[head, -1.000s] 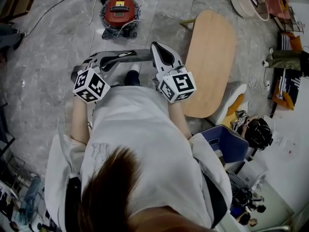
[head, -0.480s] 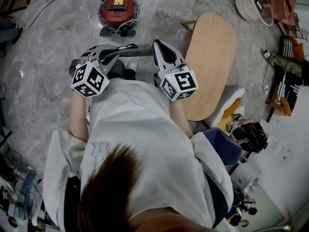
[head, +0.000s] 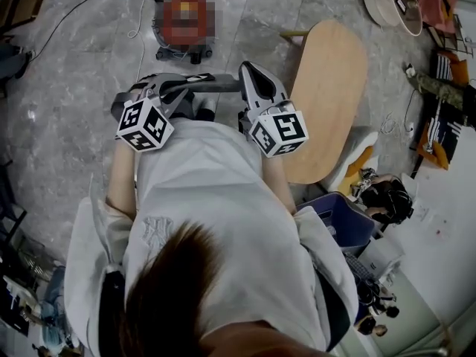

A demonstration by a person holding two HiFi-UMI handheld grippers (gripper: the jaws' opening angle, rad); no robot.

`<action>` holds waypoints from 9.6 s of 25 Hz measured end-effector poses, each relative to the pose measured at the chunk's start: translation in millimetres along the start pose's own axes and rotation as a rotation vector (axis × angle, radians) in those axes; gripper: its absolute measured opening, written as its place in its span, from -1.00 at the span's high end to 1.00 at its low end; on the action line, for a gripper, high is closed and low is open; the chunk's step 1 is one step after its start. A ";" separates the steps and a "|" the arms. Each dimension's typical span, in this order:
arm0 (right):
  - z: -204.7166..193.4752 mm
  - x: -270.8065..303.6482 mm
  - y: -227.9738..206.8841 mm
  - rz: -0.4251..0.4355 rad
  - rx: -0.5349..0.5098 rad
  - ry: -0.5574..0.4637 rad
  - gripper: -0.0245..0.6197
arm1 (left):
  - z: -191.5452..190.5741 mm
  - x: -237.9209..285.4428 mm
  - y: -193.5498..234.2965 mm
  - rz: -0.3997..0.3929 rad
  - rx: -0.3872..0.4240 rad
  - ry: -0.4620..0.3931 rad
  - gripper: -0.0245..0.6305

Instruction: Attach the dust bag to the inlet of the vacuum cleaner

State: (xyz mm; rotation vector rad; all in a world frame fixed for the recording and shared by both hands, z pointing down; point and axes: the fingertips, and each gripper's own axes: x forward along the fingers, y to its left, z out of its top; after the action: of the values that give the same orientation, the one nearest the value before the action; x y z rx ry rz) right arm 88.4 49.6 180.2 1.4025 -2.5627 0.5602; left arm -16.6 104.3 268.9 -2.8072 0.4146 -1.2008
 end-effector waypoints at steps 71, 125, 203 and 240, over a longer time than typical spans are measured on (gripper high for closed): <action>-146.3 82.7 -8.9 0.638 -0.772 0.781 0.69 | -37.1 96.3 35.4 -0.150 -0.027 0.116 0.80; -345.8 189.9 -62.9 0.580 -0.397 1.053 0.75 | -206.8 248.0 22.0 -0.237 -0.301 0.122 0.80; -497.6 259.7 -142.8 0.097 -0.331 0.904 0.77 | -319.5 397.8 32.2 -0.157 -0.387 0.299 0.65; -488.8 262.3 -145.6 0.000 -0.192 0.808 0.74 | -316.2 392.4 35.8 -0.087 -0.416 0.269 0.63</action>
State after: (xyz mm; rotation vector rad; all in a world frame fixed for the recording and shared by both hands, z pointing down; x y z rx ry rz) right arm 51.3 -29.1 747.1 0.8584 -1.8987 0.6809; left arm 7.7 -19.7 758.1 -3.0298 0.6306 -1.6987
